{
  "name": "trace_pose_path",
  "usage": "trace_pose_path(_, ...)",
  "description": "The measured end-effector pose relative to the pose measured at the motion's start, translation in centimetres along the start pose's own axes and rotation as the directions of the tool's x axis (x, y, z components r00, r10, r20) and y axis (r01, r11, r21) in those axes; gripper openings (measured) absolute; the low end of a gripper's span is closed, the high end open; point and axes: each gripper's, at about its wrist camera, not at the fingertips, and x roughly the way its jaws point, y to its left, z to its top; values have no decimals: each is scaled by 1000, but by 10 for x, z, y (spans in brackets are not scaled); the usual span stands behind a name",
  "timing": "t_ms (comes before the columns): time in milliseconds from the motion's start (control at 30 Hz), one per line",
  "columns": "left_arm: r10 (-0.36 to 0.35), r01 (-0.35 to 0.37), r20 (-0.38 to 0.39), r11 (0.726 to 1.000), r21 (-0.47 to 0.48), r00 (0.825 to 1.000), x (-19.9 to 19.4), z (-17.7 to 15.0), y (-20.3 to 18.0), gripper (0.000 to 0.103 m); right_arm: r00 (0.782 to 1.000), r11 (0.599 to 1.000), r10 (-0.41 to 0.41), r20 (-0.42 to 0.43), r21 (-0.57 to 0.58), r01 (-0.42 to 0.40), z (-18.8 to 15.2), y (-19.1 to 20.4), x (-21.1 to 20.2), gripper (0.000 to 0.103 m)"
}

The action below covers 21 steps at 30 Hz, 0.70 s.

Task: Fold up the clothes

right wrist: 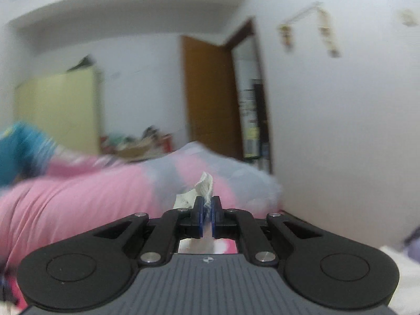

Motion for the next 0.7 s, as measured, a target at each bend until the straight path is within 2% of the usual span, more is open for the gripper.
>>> trace_pose_path(100, -2, 2, 1, 1000, -2, 1000, 0, 0, 1, 63, 998, 995, -65, -12, 79, 66, 9, -37, 2, 4)
trace_pose_path(200, -2, 2, 2, 1000, -3, 1000, 0, 0, 1, 63, 996, 988, -92, -21, 124, 94, 9, -54, 11, 4)
trace_pose_path(400, -5, 5, 3, 1000, -6, 1000, 0, -1, 2, 63, 997, 989, -66, -37, 128, 70, 3, -43, 23, 4)
trace_pose_path(567, 2, -1, 12, 1000, -14, 1000, -3, 2, 1, 63, 998, 994, 54, -29, 95, -51, 19, 6, 6, 4)
trace_pose_path(700, 48, -48, 40, 999, -4, 998, -24, 14, -9, 63, 980, 980, 197, -40, 42, -195, 33, 64, -23, 4)
